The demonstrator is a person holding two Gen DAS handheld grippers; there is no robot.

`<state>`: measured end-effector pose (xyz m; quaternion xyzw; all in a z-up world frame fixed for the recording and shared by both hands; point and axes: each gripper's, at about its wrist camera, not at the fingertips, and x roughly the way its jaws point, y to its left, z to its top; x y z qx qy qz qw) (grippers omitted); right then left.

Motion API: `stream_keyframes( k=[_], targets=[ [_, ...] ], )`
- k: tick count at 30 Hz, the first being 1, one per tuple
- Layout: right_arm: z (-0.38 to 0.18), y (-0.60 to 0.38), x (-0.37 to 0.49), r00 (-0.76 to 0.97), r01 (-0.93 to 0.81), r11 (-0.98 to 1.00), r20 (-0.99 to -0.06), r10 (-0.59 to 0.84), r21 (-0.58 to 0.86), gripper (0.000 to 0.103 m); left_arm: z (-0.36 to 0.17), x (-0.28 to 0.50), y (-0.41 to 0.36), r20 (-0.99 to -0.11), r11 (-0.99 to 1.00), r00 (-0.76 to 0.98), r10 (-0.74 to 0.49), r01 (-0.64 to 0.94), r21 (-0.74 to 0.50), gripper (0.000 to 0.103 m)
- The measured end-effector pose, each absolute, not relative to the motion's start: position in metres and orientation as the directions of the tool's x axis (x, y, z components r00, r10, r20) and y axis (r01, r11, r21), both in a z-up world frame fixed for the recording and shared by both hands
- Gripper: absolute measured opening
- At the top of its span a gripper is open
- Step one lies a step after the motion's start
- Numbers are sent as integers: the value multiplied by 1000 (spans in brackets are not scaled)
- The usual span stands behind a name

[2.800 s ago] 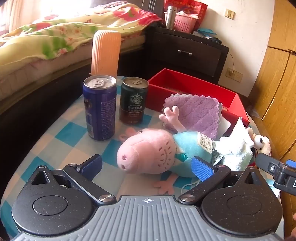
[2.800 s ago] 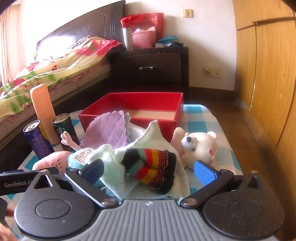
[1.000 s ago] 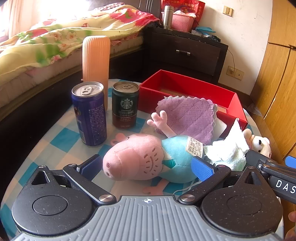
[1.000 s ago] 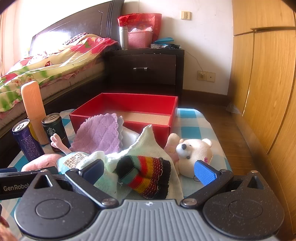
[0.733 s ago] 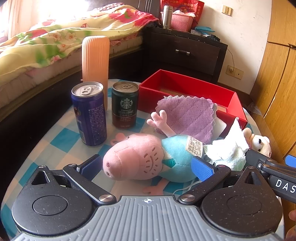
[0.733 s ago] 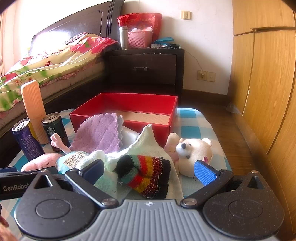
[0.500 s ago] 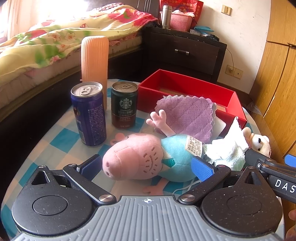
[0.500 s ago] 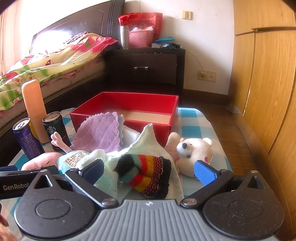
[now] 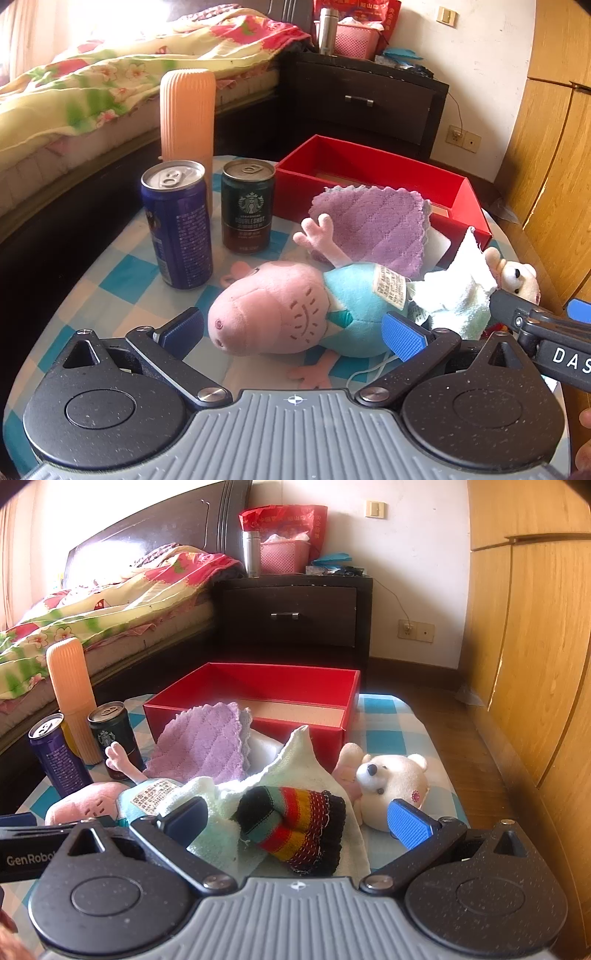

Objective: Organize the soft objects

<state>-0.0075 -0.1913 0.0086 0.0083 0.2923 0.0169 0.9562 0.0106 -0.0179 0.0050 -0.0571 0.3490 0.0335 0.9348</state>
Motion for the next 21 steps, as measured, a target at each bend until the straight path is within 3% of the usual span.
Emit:
stream_keyframes(
  k=[21],
  targets=[
    [1, -185, -1, 806, -89, 996, -590, 57, -26, 85, -3, 3, 5, -686, 995, 728, 4, -72, -70, 98]
  ],
)
